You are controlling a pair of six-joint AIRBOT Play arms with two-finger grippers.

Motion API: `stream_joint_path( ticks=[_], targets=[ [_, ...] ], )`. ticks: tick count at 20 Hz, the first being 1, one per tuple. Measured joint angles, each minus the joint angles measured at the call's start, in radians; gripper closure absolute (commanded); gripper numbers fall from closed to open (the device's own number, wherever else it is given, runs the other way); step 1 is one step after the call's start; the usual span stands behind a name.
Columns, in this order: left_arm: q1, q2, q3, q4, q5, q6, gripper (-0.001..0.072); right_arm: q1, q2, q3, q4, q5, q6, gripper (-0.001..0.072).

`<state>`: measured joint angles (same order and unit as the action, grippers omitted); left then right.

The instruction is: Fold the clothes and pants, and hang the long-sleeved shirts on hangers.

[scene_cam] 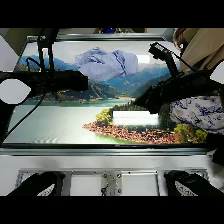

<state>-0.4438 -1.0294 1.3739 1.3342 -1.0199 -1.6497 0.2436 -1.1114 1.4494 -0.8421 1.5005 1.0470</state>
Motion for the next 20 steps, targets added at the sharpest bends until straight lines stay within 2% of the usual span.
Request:
stream_joint_path(
  ticks=[7, 8, 9, 10, 15, 20],
  targets=[
    [0.0, 0.0, 0.0, 0.0, 0.0, 0.0, 0.0691, 0.0, 0.0, 0.0, 0.0, 0.0, 0.0, 0.069],
    [0.0, 0.0, 0.0, 0.0, 0.001, 0.0, 0.0648, 0.0, 0.0, 0.0, 0.0, 0.0, 0.0, 0.0691],
    [0.0, 0.0, 0.0, 0.0, 0.008, 0.0, 0.0246, 0.0, 0.0, 0.0, 0.0, 0.0, 0.0, 0.0691],
    [0.0, -0.002, 0.0, 0.0, 0.019, 0.0, -0.0011, 0.0, 0.0, 0.0, 0.0, 0.0, 0.0, 0.0691],
    [0.006, -0.106, 0.039, 0.056, 0.146, 0.002, 0.0002, 0.0, 0.0, 0.0, 0.0, 0.0, 0.0, 0.069],
    [0.056, -0.449, 0.253, 0.097, 0.201, 0.049, 0.0002, 0.0, 0.0, 0.0, 0.0, 0.0, 0.0, 0.069]
  ],
)
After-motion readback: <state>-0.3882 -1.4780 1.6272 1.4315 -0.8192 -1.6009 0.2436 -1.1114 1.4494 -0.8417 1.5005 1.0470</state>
